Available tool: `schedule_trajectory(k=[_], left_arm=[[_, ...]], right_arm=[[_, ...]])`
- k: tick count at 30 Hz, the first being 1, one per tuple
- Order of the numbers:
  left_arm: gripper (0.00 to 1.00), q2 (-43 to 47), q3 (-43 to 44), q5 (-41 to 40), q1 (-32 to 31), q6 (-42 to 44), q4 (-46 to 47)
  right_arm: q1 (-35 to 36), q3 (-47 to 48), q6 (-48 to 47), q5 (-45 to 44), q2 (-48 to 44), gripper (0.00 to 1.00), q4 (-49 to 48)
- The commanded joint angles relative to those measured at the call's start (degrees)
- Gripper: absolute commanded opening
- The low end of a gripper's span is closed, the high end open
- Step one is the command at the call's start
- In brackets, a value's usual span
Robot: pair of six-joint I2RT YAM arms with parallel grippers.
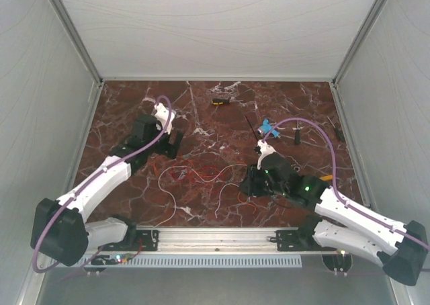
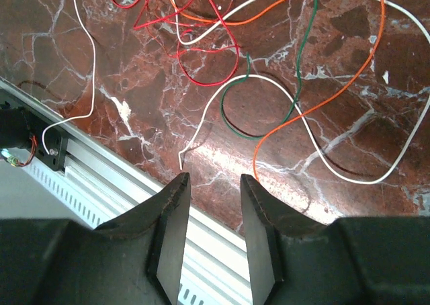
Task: Zip-tie the wires
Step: Straighten the cable at the center of the board, then pick up the ribbon at the center of the board.
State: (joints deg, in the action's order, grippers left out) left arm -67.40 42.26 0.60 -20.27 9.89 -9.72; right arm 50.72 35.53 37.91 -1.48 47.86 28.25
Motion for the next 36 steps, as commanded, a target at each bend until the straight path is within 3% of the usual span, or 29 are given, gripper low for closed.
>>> schedule_trajectory(k=[1,9,13,21,30,36], left_arm=[[1.0,1.1,3.3,-3.5,0.2,-3.3,3.9],[1.0,3.7,9.6,-5.7,0.3,-9.7,1.0],[1.0,3.1,13.3,-10.3,0.2,-11.4,-3.2],[1.0,6.9,12.1,-15.4,0.3,-11.5,-1.5],[1.0,7.1,12.9,-14.7,0.2,-11.7,-2.2],[1.0,7.1,13.0,-13.1,0.2,-11.8,-2.4]], right_arm=[[-0.2,3.4,-1.8,-0.9,1.1,0.34,-0.3],[-1.4,11.2,-7.5,-9.5,5.6,0.43,-1.2],[-7.5,14.0,-10.0,-6.9,8.7,0.48,-3.8],[-20.1,18.9,-12.2,-2.4,17.5,0.52,-6.5],[-28.5,18.4,-13.7,-1.3,28.9,0.52,-8.3],[-30.3,17.8,-15.4,-0.2,36.3,0.45,-8.8]])
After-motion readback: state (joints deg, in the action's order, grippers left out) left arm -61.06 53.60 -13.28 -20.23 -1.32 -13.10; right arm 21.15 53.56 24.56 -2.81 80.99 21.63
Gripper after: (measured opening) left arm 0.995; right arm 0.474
